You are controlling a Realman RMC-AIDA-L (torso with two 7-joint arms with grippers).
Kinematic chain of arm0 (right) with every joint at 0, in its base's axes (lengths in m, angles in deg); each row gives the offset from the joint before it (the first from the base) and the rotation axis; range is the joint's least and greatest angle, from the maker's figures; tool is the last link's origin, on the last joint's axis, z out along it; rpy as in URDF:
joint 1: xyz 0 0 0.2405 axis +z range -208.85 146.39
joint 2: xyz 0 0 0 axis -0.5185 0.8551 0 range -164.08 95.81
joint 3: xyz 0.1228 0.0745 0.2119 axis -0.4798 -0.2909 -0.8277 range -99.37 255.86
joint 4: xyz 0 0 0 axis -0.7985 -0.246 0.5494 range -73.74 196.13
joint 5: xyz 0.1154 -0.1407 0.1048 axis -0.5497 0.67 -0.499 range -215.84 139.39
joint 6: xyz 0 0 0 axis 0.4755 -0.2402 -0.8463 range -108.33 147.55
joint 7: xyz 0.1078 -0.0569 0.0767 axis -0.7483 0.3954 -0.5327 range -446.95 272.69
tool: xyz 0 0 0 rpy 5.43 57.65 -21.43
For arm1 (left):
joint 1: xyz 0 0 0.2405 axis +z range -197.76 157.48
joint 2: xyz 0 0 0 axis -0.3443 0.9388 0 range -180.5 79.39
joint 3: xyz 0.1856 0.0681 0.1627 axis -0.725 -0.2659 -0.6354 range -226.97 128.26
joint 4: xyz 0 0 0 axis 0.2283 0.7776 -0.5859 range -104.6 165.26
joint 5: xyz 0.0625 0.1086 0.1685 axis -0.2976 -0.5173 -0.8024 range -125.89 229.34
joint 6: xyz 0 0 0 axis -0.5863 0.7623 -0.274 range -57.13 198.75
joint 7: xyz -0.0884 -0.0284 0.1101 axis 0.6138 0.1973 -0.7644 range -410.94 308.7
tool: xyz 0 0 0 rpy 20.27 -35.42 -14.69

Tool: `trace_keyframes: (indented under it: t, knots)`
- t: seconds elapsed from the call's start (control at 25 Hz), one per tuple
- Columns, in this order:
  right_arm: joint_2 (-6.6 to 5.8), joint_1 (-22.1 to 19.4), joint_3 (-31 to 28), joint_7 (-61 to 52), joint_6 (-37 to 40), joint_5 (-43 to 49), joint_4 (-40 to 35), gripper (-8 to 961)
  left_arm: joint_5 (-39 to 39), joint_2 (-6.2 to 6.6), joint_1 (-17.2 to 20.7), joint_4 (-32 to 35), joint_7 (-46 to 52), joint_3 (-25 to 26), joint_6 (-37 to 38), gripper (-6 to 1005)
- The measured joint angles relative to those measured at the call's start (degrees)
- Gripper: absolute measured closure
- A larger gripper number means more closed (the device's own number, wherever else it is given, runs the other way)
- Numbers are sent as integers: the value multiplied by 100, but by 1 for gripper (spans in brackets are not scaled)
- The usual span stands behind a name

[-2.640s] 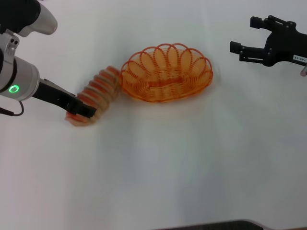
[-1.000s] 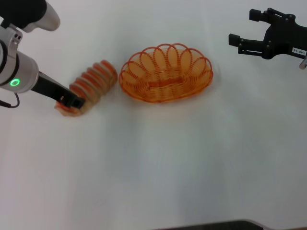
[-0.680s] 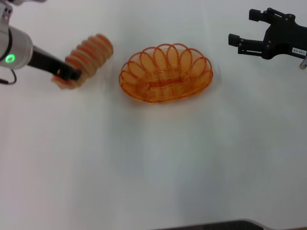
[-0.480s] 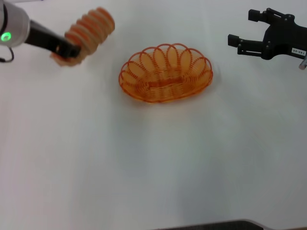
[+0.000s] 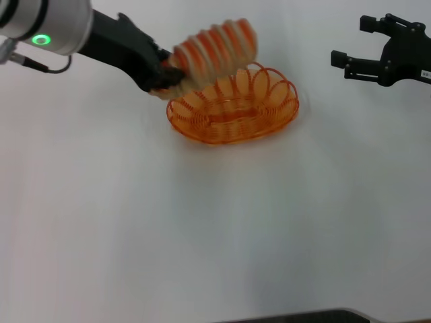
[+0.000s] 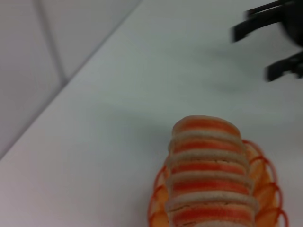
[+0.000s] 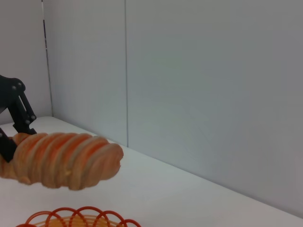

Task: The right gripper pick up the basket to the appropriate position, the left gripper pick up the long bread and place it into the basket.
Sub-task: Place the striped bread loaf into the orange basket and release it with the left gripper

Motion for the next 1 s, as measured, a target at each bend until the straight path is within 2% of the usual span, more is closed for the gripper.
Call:
trace_keyframes:
  t: [0.2, 0.48, 0.52, 0.8, 1.0]
  knots:
    - [-34, -60, 0, 0, 227, -2, -3, 11, 114, -8, -174, -225, -160, -262, -85, 709]
    - [-47, -100, 24, 0, 346, -1, -3, 11, 123, -20, -450, -903, -309, -720, -593, 764]
    - [-47, -103, 23, 0, 368, -1, -3, 11, 116, -22, -457, -1012, -331, -831, -732, 802]
    - [-44, -110, 15, 0, 407, 5, -3, 11, 124, -28, -469, -1272, -369, -972, -1131, 807]
    - [-33, -94, 23, 0, 404, 8, -3, 11, 79, -31, -469, -1371, -379, -1290, -1204, 802]
